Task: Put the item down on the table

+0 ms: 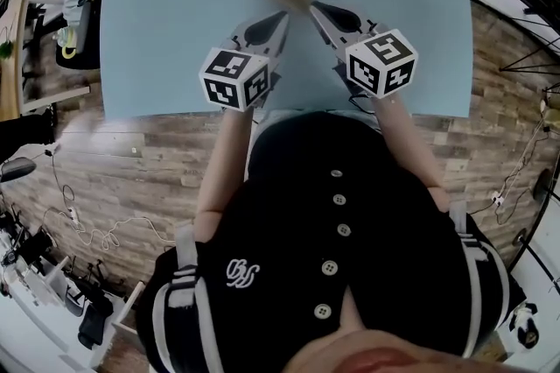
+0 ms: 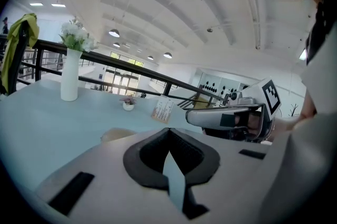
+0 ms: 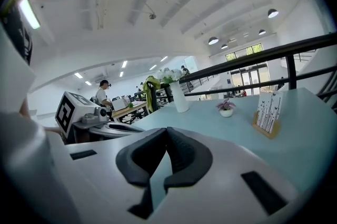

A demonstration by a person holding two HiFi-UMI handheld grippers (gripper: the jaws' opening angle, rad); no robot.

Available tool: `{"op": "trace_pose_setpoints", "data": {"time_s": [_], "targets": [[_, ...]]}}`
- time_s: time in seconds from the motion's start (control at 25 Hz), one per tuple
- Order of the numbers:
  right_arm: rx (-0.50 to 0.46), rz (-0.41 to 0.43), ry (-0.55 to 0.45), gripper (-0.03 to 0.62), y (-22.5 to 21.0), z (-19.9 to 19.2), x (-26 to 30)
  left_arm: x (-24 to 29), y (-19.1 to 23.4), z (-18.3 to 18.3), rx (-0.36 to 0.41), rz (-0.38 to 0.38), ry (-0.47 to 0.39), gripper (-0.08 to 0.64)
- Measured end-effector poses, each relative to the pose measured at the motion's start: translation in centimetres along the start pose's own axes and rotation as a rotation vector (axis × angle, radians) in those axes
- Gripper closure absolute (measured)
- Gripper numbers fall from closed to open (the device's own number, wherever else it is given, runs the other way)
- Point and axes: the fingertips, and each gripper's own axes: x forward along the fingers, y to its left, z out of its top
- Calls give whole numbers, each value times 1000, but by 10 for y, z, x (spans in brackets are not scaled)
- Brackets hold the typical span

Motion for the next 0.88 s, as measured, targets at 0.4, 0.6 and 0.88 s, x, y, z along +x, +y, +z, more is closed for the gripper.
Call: {"op": "trace_pose_setpoints", "data": {"time_s": [0.4,0.6,0.88], "targets": [[-1,25,64,581,5,-22,5,11,0,-8,-51,-5,30,551],[-8,14,69,581,0,-25,5,13,4,-7,-53,4,33,551],[3,8,73,581,-5,-31,5,14,0,-16,-55,4,54,551]]}}
